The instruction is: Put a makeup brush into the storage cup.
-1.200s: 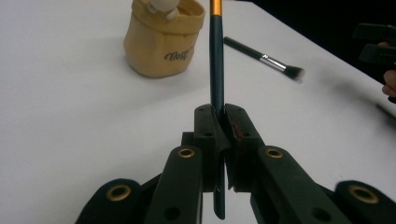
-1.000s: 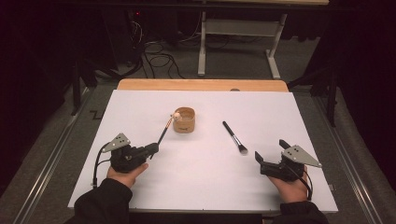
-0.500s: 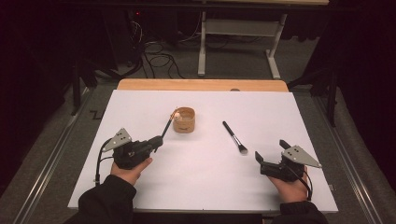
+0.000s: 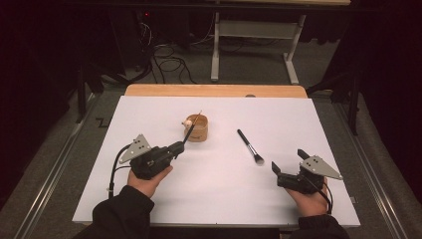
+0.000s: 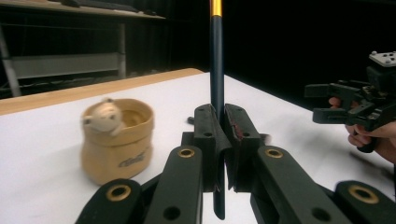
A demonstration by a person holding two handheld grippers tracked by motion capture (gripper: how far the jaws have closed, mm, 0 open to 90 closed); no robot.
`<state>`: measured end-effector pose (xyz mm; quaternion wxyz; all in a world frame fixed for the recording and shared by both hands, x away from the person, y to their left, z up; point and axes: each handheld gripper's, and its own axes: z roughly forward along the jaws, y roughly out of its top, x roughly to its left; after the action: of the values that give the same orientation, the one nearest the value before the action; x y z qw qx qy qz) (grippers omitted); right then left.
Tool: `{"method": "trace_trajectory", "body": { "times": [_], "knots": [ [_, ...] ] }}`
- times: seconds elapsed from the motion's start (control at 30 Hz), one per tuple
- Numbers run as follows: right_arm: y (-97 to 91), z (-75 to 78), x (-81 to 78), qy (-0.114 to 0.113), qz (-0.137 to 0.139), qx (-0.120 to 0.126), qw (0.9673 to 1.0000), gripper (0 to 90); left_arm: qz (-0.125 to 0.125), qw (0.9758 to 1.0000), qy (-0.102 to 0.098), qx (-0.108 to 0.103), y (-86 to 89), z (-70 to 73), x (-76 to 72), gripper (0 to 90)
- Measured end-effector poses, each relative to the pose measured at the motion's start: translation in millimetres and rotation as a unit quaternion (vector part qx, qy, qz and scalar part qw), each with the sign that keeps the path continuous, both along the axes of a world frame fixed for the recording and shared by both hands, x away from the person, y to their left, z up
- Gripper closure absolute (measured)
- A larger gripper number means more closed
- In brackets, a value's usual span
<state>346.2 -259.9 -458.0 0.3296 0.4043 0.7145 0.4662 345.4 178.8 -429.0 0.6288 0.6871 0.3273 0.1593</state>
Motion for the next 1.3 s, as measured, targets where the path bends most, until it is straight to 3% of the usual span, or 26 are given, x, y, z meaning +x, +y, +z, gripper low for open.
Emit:
{"method": "trace_trajectory", "body": {
  "times": [0.13, 0.2, 0.37, 0.6, 0.8, 0.93, 1.3],
  "knots": [
    [0.3, 0.1, -0.9, 0.000, 0.001, 0.002, 1.0000, 3.7, -0.009, 1.0000, -0.001, -0.002, -9.2, -7.7, -0.2, 84.5],
    [0.5, 0.3, -1.4, -0.002, 0.004, 0.001, 1.0000, 3.7, -0.010, 0.9999, -0.003, 0.007, -11.8, -10.2, 0.2, 84.5],
    [3.2, 2.4, -3.3, -0.005, 0.005, 0.000, 1.0000, 3.7, -0.003, 1.0000, 0.009, 0.002, -9.0, -17.9, 3.5, 84.5],
    [15.3, 15.7, -3.4, -0.016, 0.017, 0.009, 0.9997, 3.7, -0.003, 1.0000, 0.002, 0.003, -7.1, -18.3, 2.4, 84.5],
    [47.3, 44.8, 2.6, -0.042, 0.047, -0.007, 0.9980, 4.7, 0.004, 1.0000, 0.002, -0.002, -3.3, -18.6, 0.9, 84.5],
    [65.5, 61.1, 9.1, -0.045, 0.064, -0.007, 0.9969, 6.4, 0.010, 0.9999, -0.002, -0.004, -1.5, -18.1, 1.5, 84.5],
    [112.1, 80.8, 31.2, -0.057, 0.105, 0.003, 0.9928, 9.0, 0.023, 0.9996, -0.009, -0.012, 1.6, -18.1, 5.7, 84.5]
  ]
}}
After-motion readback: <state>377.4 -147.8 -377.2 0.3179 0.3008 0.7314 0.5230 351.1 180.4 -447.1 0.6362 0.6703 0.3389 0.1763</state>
